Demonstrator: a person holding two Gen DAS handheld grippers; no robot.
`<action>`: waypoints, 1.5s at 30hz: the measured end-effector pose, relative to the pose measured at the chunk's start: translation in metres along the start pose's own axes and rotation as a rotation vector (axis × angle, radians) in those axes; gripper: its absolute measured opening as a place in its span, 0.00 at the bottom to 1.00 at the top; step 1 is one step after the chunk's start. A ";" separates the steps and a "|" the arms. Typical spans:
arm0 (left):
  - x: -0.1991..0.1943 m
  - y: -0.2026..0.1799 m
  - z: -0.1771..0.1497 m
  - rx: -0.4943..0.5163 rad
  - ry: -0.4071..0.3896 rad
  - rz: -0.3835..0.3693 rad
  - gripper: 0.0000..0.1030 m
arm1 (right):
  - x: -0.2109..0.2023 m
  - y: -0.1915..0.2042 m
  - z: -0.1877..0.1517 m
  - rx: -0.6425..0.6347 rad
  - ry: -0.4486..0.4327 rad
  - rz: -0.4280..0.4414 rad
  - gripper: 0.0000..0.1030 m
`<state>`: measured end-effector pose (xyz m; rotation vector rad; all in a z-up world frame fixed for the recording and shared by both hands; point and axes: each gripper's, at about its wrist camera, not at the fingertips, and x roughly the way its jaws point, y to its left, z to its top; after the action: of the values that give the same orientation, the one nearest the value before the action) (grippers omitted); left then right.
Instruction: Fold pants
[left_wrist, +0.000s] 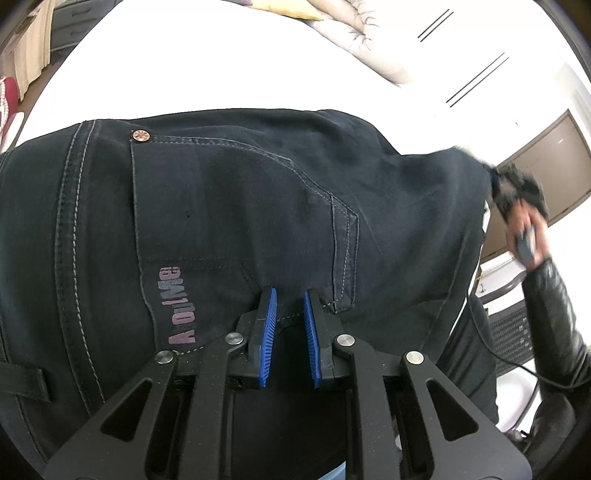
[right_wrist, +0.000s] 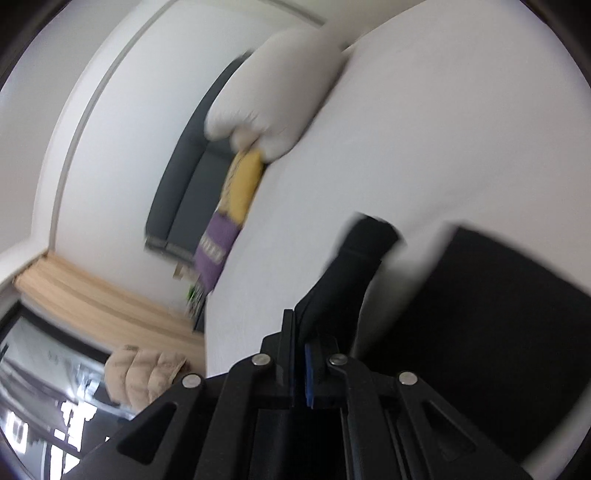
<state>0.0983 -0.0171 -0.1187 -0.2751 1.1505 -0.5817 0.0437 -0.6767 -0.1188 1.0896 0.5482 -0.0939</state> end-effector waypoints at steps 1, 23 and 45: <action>0.000 0.000 0.000 -0.004 -0.001 0.001 0.15 | -0.017 -0.017 -0.004 0.024 -0.023 -0.029 0.05; 0.001 -0.008 0.003 -0.049 0.017 0.036 0.15 | -0.008 -0.106 0.014 0.244 0.052 0.023 0.36; 0.000 0.000 0.002 -0.059 0.008 0.018 0.15 | -0.049 -0.127 0.007 0.215 -0.010 -0.051 0.46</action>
<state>0.1003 -0.0169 -0.1181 -0.3129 1.1784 -0.5342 -0.0385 -0.7522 -0.1963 1.2833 0.5661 -0.2069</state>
